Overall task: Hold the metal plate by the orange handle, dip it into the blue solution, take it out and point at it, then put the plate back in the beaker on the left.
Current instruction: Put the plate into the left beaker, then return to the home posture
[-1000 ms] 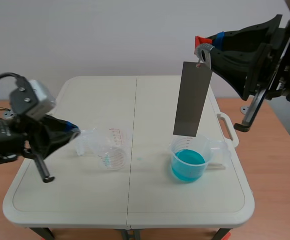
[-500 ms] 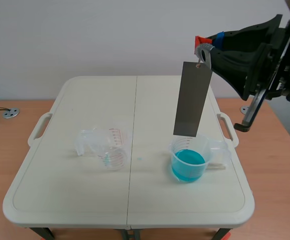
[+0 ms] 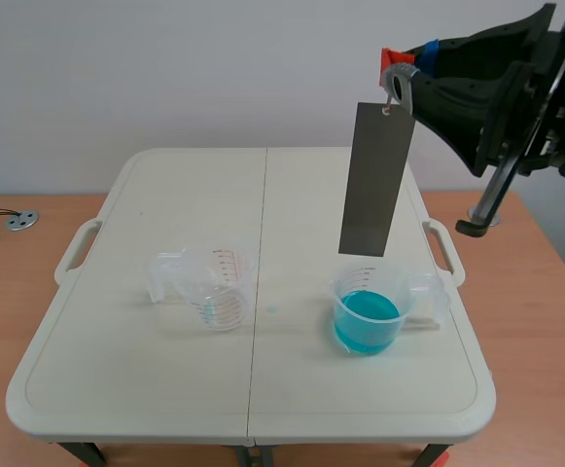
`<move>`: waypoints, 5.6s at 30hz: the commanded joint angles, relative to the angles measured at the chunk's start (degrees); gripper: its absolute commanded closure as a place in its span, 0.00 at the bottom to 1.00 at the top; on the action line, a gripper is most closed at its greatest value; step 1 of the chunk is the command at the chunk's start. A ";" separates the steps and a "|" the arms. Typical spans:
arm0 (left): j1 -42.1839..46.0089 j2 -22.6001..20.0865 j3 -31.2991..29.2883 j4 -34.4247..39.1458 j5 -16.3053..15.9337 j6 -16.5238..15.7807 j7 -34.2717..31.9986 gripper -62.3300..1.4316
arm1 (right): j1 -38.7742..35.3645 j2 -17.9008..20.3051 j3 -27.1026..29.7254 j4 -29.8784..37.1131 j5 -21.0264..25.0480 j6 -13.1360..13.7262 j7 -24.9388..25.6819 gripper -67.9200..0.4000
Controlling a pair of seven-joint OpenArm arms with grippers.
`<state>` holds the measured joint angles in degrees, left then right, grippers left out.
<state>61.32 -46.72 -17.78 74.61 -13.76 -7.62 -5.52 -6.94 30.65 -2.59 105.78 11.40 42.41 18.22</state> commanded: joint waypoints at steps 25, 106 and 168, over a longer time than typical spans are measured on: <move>-0.52 16.52 15.43 -0.98 7.96 -5.70 3.96 0.95 | 18.14 -6.95 -13.66 -4.39 0.96 0.31 -6.99 0.98; -5.33 16.06 17.18 -4.92 10.40 -6.05 5.35 0.95 | 28.39 -20.83 -30.97 -18.34 0.76 0.31 -16.46 0.98; -5.33 16.04 17.18 -4.92 12.76 -6.03 5.55 0.95 | 24.87 -25.07 -30.80 -35.89 1.81 -6.71 -15.54 0.75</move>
<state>55.40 -30.50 -0.49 69.19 -1.23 -13.56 0.27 16.93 6.04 -33.50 69.52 12.62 35.77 1.58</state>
